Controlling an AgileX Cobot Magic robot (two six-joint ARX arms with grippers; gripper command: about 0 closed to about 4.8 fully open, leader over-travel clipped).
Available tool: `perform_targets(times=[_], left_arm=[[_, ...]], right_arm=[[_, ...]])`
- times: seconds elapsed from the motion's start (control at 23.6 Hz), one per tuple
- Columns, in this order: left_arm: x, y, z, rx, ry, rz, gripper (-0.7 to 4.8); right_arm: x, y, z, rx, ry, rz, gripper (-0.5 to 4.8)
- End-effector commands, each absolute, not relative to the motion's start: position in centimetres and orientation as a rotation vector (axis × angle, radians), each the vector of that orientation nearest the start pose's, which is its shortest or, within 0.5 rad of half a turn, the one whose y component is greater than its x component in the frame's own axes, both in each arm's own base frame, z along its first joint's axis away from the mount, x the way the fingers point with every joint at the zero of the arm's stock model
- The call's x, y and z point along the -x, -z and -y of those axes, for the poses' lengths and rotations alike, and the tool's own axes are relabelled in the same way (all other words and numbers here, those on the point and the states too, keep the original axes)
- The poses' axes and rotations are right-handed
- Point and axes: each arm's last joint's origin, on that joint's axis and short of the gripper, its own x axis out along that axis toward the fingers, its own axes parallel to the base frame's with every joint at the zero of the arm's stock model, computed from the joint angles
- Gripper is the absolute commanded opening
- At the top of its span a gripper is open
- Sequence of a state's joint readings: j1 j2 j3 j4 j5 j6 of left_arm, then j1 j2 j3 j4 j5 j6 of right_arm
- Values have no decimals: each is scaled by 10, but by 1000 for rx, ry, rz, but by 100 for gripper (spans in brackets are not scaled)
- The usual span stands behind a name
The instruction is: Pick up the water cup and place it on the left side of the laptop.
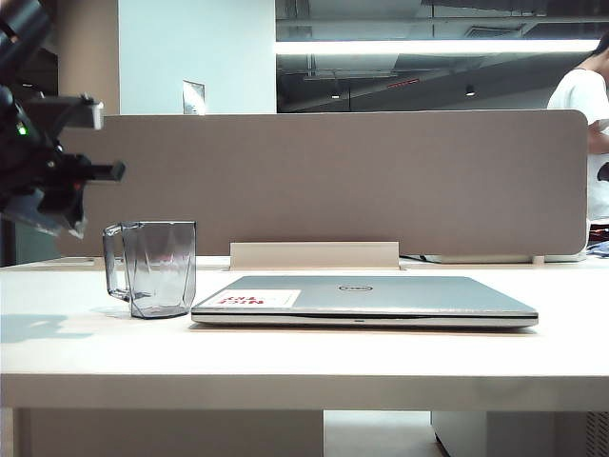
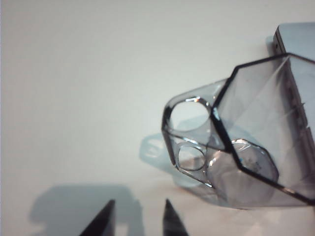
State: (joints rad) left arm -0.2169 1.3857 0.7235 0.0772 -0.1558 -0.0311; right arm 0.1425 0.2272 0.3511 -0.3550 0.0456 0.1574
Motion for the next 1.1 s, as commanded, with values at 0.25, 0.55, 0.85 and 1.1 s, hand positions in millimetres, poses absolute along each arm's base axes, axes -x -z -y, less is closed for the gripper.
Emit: perform_targets(times=[0.25, 0.55, 0.85, 1.1], left_arm=[[-255, -210, 53, -55, 98, -573, 111], [-232, -209, 48, -49, 104, -547, 110], [-212, -222, 45, -3, 112, -499, 105], [-193, -242, 40, 13, 114, -429, 79]], right_arm=[[-84, -198, -8, -226, -1, -91, -5], [-88, -181, -8, -210, 23, -97, -5], [-92, -167, -9, -158, 24, -131, -5], [-94, -152, -9, -151, 28, -177, -5]])
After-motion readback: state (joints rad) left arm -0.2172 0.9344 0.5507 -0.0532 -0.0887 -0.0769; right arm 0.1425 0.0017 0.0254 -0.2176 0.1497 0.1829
